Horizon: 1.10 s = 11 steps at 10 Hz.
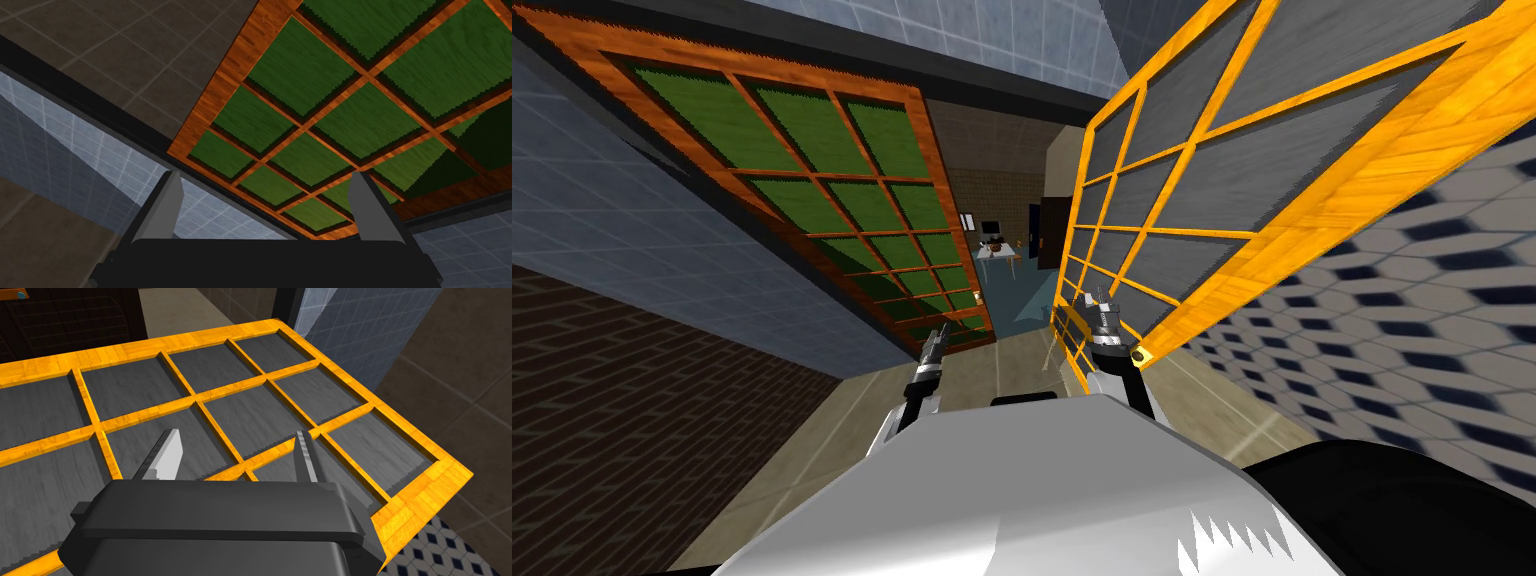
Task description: Pull the door open
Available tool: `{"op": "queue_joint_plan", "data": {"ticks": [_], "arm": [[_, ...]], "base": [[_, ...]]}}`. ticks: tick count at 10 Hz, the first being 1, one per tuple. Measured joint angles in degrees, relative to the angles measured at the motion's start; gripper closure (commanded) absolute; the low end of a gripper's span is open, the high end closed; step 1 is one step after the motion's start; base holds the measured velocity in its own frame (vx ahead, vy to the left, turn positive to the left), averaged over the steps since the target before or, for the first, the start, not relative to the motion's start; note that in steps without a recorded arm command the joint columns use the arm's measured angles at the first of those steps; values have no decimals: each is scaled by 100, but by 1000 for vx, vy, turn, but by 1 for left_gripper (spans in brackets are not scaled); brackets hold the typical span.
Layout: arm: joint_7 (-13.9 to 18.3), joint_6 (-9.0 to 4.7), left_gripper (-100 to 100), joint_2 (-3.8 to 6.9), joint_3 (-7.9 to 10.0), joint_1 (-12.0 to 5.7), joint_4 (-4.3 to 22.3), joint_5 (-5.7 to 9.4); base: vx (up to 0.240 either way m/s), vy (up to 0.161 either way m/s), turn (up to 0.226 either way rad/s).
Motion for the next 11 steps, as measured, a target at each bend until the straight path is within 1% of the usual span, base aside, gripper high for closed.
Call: {"op": "queue_joint_plan", "data": {"ticks": [3,4,5,6,8,11], "arm": [[-385,-116,-100,-28,137,-65,337,-89],[-504,-187,-100,-7,206,-117,519,-104],[-636,-236,-100,-37,242,-112,608,-139],[-753,-255,-100,-39,284,-114,680,-167],[-1016,-381,-100,-61,393,-205,1007,-217],[-1376,-505,-100,-88,537,-270,1348,-295]], "base": [[97,7,-30],[94,0,-29],[91,4,-22],[99,16,-30],[104,9,-29],[107,-1,-29]]}}
